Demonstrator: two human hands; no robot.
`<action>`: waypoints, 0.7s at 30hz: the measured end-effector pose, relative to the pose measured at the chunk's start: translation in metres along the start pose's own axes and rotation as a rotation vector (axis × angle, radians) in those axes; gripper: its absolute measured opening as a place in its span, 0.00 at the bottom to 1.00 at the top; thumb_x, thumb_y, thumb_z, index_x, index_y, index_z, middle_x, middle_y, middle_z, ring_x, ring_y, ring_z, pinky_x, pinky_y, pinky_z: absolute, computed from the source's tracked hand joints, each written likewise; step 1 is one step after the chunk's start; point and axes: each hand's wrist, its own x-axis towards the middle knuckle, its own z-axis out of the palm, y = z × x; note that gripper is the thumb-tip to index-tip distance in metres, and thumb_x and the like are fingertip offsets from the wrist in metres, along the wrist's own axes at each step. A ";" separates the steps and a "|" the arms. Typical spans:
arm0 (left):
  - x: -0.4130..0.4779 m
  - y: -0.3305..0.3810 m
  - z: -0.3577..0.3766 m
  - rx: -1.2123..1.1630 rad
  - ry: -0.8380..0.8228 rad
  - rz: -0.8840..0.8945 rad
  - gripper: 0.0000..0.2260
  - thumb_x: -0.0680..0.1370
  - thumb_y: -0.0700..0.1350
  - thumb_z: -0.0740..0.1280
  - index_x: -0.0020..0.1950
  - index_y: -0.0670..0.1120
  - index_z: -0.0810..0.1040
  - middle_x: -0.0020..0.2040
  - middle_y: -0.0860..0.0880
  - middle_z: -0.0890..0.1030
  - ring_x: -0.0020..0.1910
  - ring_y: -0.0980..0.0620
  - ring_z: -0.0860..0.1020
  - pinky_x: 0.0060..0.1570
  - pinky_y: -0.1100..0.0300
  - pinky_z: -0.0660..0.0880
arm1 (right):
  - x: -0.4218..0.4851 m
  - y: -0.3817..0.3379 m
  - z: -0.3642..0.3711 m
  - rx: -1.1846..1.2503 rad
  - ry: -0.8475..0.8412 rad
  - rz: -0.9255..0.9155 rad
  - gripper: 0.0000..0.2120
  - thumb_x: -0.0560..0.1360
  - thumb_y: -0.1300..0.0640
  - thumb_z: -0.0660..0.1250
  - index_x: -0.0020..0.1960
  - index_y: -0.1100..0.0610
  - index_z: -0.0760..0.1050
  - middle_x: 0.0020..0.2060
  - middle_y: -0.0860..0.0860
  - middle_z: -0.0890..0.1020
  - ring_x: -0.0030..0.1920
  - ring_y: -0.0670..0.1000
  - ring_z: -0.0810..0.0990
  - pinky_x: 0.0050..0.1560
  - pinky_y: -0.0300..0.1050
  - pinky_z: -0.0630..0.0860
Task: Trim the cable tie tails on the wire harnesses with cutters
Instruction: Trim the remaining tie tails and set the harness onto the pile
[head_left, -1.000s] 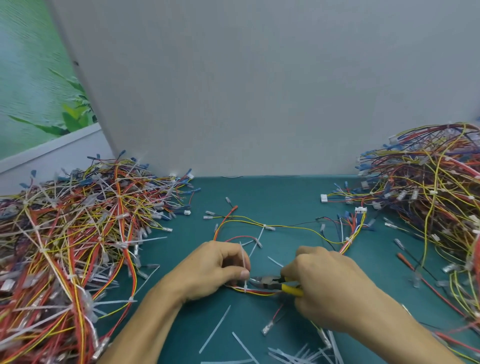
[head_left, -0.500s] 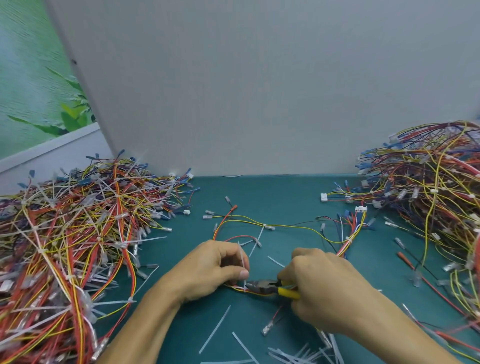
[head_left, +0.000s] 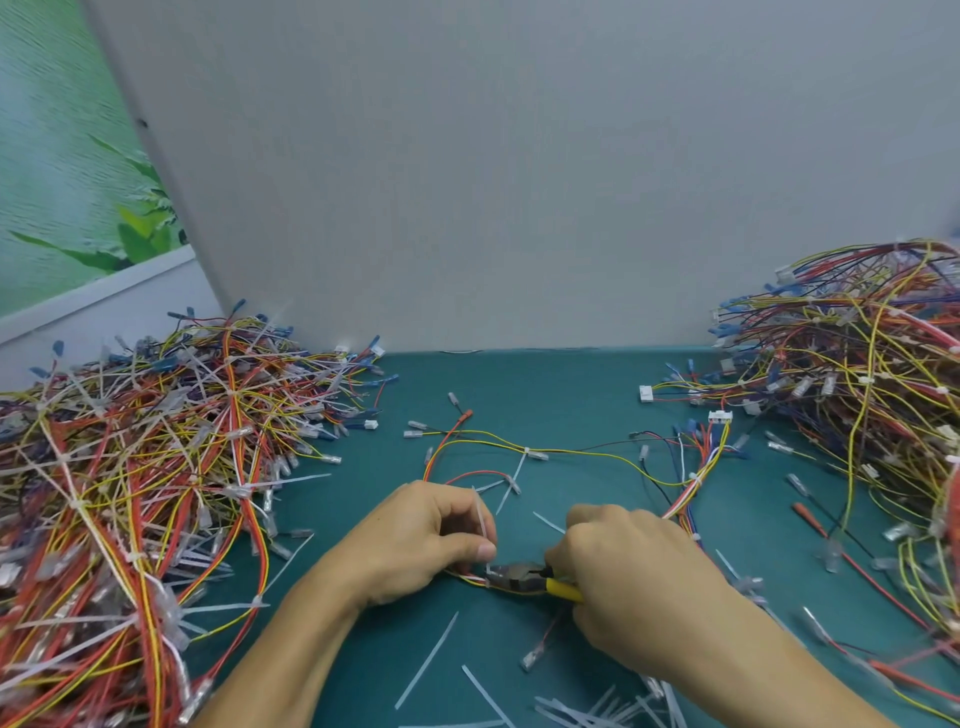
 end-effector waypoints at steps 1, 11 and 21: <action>0.000 0.000 0.000 0.001 0.000 -0.003 0.04 0.73 0.41 0.71 0.39 0.48 0.80 0.32 0.52 0.80 0.33 0.56 0.77 0.40 0.63 0.74 | 0.000 -0.001 0.000 -0.007 -0.001 -0.003 0.09 0.74 0.58 0.62 0.53 0.54 0.76 0.43 0.51 0.65 0.40 0.58 0.66 0.29 0.44 0.57; 0.001 0.001 0.000 0.001 -0.014 -0.019 0.05 0.75 0.41 0.71 0.39 0.48 0.80 0.33 0.52 0.79 0.33 0.56 0.76 0.39 0.65 0.73 | -0.001 -0.001 0.001 -0.045 -0.003 -0.047 0.07 0.74 0.59 0.62 0.52 0.55 0.75 0.42 0.51 0.65 0.49 0.60 0.77 0.28 0.43 0.52; 0.003 0.000 -0.001 -0.222 0.155 -0.056 0.06 0.80 0.36 0.63 0.47 0.42 0.78 0.37 0.46 0.83 0.34 0.51 0.79 0.39 0.57 0.73 | -0.001 -0.004 0.005 0.011 -0.009 -0.033 0.08 0.75 0.60 0.62 0.53 0.56 0.75 0.49 0.54 0.73 0.49 0.60 0.77 0.36 0.47 0.62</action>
